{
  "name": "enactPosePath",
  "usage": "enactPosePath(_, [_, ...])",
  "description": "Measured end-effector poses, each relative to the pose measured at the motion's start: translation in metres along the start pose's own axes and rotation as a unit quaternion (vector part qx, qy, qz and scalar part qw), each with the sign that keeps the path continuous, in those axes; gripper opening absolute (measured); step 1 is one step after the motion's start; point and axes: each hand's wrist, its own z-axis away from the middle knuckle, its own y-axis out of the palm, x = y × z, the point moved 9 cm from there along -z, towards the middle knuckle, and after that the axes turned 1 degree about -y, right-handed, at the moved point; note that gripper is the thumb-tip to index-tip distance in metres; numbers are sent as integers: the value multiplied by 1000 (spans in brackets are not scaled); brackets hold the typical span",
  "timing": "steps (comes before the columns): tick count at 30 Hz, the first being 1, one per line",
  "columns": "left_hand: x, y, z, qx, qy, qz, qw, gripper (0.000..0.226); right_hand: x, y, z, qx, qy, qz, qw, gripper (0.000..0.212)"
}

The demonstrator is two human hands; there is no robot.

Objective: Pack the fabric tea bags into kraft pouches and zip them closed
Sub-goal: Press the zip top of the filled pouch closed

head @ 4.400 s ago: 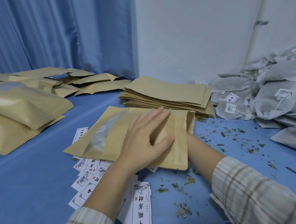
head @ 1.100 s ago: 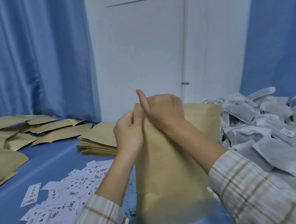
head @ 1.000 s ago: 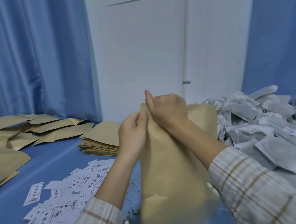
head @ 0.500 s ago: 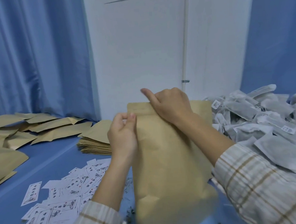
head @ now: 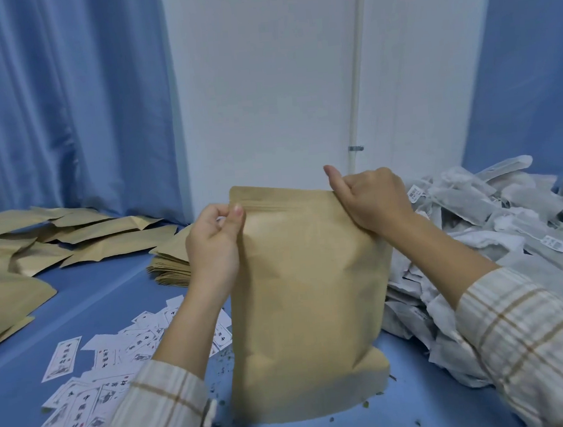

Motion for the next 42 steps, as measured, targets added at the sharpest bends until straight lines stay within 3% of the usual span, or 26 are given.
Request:
enactPosePath(9, [14,-7,-12,-9,-22,4,1000,22,-28,4,4,23,41,-18,999,66])
enactPosePath(13, [15,2,-16,16,-30,-26,999,21,-9,17,3,104,-52,17,993,72])
enactPosePath(16, [17,20,-12,65,-54,8,996,18,16,18,-1,128,-110,-60,984,68])
enactPosePath(19, [20,31,-8,83,-71,24,994,22,30,24,-3,154,-109,-191,963,65])
enactPosePath(23, [20,35,-6,84,-77,55,992,9,24,26,3,154,-89,-220,959,56])
enactPosePath(25, [17,39,-5,101,-69,69,990,7,11,27,7,230,-61,-201,950,38])
enactPosePath(27, [12,41,-4,110,-57,64,990,10,-2,31,22,365,-21,-189,912,35])
enactPosePath(29, [10,45,-3,111,-50,47,991,11,-13,30,32,422,-5,-205,883,27])
enactPosePath(32, [12,53,0,103,-32,-48,993,21,-21,14,24,346,-3,-260,901,4])
enactPosePath(35, [26,48,2,84,-37,-178,980,65,-56,-6,17,209,64,-342,914,6])
enactPosePath(39, [41,11,6,-15,-50,-370,928,96,-109,14,54,147,226,-455,849,8])
enactPosePath(42, [74,-9,22,-19,-142,-305,941,98,-129,51,101,94,341,-531,770,18])
